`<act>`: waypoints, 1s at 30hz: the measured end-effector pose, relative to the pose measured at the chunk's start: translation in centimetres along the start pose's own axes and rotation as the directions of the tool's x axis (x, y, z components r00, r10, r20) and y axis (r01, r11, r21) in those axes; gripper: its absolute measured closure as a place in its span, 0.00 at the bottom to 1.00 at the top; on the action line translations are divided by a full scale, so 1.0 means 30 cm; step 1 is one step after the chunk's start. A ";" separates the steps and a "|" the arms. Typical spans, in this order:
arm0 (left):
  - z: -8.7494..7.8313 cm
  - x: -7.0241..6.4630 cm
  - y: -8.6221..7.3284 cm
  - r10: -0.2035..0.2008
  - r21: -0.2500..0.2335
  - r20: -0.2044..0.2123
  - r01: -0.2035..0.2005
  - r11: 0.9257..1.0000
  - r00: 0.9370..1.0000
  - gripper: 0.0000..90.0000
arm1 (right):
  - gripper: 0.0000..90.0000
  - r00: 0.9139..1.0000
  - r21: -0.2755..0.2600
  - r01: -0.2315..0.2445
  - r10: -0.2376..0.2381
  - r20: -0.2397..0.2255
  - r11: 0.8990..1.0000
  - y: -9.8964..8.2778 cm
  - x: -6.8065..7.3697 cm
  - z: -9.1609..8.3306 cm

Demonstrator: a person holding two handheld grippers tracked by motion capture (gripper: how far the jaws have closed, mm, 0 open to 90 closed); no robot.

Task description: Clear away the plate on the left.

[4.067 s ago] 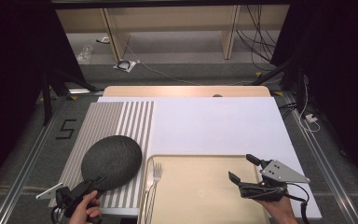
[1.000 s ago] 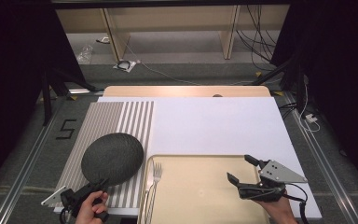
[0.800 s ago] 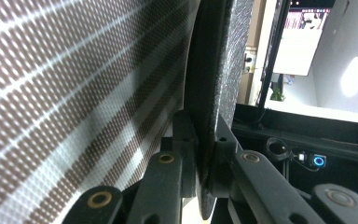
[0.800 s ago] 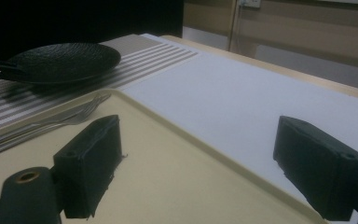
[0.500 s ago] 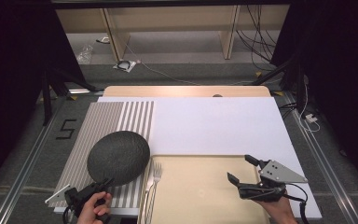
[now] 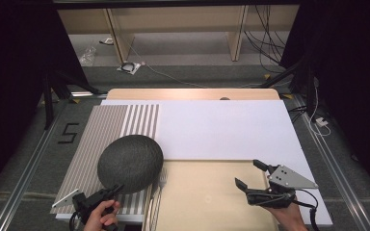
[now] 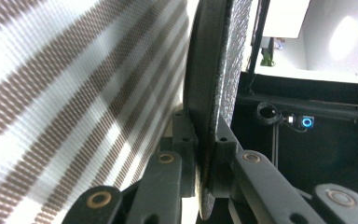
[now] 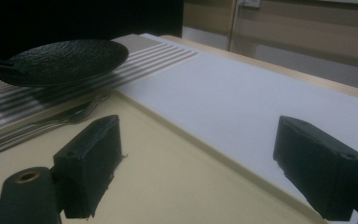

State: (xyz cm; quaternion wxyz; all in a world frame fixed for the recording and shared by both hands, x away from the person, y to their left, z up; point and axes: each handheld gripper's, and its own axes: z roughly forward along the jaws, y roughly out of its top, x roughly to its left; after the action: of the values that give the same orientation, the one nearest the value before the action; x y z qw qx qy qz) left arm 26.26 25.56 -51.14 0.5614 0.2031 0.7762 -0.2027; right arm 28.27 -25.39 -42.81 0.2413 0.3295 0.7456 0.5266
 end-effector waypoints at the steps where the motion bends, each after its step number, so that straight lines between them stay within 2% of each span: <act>1: 0.001 -0.003 -0.003 -0.002 0.012 -0.001 0.002 1.000 1.000 0.94 | 0.18 1.000 0.000 0.001 -0.001 0.000 1.000 0.000 0.000 0.000; 12: 0.027 -0.010 -0.051 0.030 0.109 0.000 -0.030 0.994 1.000 0.93 | 0.18 1.000 -0.002 -0.002 0.002 -0.001 1.000 0.000 -0.001 0.000; 17: 0.036 -0.016 -0.069 0.053 0.145 0.005 -0.053 0.988 0.999 0.93 | 0.18 1.000 -0.003 -0.003 0.003 0.001 1.000 0.000 -0.003 0.000; 30: 0.065 -0.029 -0.120 0.081 0.222 0.007 -0.080 0.972 0.997 0.93 | 0.18 1.000 -0.004 -0.004 0.004 0.001 1.000 -0.001 -0.004 0.000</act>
State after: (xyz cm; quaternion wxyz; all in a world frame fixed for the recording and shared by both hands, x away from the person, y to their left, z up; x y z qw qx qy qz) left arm 26.08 21.43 -50.57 0.5421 0.2962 0.7403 -0.2653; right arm 28.34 -25.48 -42.82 0.2414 0.3309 0.7438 0.5282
